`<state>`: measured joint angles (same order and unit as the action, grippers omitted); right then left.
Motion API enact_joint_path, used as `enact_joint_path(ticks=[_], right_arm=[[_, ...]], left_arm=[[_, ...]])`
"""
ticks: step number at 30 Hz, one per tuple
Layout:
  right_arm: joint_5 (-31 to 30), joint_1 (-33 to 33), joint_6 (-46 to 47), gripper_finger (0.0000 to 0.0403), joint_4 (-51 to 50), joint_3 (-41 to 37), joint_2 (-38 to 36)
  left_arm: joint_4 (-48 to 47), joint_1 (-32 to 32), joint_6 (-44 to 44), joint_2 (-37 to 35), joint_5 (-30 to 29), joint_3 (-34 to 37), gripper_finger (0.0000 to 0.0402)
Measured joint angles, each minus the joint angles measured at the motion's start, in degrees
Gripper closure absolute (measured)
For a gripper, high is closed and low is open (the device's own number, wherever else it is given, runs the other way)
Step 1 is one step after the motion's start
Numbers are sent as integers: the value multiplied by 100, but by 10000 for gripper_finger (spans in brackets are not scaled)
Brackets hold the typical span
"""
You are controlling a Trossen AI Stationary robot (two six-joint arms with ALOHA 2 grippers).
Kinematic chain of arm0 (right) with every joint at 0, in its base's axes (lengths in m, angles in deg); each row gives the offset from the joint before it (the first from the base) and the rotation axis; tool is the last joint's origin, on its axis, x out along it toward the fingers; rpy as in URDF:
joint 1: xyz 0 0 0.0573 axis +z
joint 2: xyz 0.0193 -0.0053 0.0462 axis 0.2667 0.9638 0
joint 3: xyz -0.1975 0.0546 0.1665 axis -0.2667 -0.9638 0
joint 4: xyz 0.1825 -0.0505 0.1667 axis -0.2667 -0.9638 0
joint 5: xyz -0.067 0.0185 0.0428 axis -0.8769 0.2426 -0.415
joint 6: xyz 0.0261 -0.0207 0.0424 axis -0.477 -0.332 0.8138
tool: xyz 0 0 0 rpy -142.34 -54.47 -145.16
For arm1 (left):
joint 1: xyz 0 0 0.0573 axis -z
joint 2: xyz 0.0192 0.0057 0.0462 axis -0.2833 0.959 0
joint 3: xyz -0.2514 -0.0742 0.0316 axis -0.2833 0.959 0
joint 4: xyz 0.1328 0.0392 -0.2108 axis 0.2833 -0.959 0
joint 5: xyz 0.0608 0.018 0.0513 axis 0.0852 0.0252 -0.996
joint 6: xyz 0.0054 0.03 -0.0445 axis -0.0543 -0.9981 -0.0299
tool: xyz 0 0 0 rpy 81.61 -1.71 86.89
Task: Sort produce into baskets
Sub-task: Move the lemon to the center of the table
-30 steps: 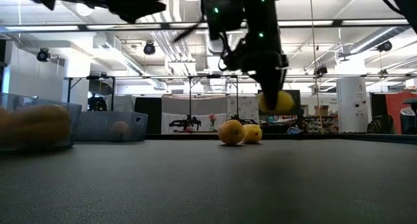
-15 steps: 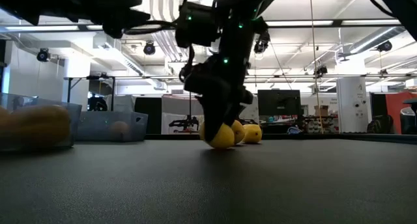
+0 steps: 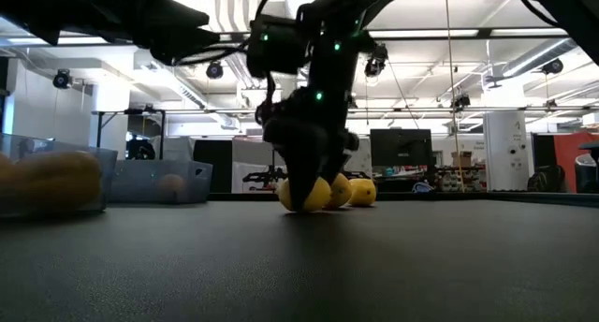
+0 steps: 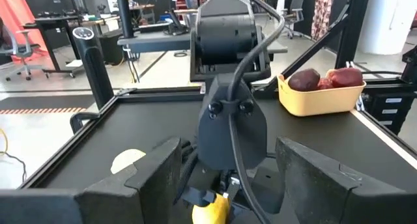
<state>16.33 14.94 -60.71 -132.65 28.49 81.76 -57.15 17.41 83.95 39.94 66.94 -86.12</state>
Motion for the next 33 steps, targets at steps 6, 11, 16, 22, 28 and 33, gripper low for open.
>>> enact_joint_path(ticks=[6, 11, 16, 22, 28, 33], right_arm=[[-24, -58, -17, 26, -905, 241, -326], [-28, -64, 278, 21, -1804, 376, -806], [-29, -88, 865, 21, -3431, 192, -1353], [230, -152, 1457, 21, -4313, -721, -2059], [1014, -215, 1750, 21, -4385, -2133, -2510], [1480, -208, 1752, 21, -4411, -3227, -2618]], left_arm=[[-9, -2, -73, -53, -7, 0, 171], [-12, -2, -128, -57, -8, 0, 171], [-5, -2, -257, -67, -17, 0, 171], [107, -2, -306, -69, -60, -1, 171], [171, -2, -317, -71, -61, -7, 171], [222, -2, -350, -71, -63, -7, 171]])
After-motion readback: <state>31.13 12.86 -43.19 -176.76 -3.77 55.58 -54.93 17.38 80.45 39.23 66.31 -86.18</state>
